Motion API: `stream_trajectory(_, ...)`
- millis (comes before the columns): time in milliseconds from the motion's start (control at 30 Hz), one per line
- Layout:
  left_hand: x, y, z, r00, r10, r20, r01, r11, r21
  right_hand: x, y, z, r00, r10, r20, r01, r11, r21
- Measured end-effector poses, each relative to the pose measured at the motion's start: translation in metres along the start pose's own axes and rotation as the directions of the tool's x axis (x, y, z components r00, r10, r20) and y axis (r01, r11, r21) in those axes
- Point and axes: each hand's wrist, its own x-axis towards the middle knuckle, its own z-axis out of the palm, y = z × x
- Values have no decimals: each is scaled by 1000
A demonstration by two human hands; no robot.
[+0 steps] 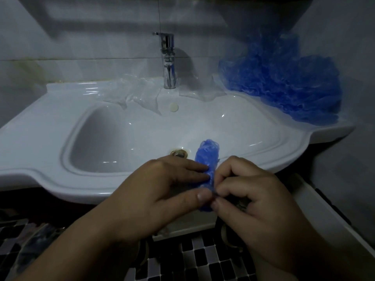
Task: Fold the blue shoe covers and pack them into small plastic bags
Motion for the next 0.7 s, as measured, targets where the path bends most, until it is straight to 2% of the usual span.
stream_trajectory(33, -5, 7, -2, 999, 29, -28, -29, 1000, -9, -10, 7, -2, 992, 109, -64, -110, 994, -9)
stream_trajectory(67, -6, 8, -3, 999, 24, -39, -25, 1000, -15, -13, 8, 0, 980, 152, -127, -164, 982, -90)
stream_trajectory(133, -7, 10, -1, 999, 3, -53, -3, 1000, -8, -21, 10, 2, 957, 220, -190, -239, 967, -84)
stream_trajectory(200, -6, 10, 2, 998, -16, -63, 18, 999, 28, -17, 8, 0, 956, 207, -207, -225, 972, -71)
stream_trajectory(267, -6, 12, 3, 996, -33, -81, 35, 999, 25, -16, 4, -7, 974, 151, -167, -167, 982, -88)
stream_trajectory(367, -6, 13, 4, 995, -42, -86, 44, 999, 22, -19, 3, -12, 997, 78, -16, -80, 970, -228)
stream_trajectory(433, -6, 12, 4, 995, -51, -90, 53, 998, 26, -18, 7, -12, 997, 71, 13, -63, 944, -325)
stream_trajectory(567, -5, 10, 4, 994, -48, -96, 52, 998, 42, -16, 15, -8, 999, 33, -38, -45, 926, -374)
stream_trajectory(700, -6, 12, 2, 996, -33, -84, 33, 999, 7, -14, 17, -2, 988, 92, -121, -120, 962, -243)
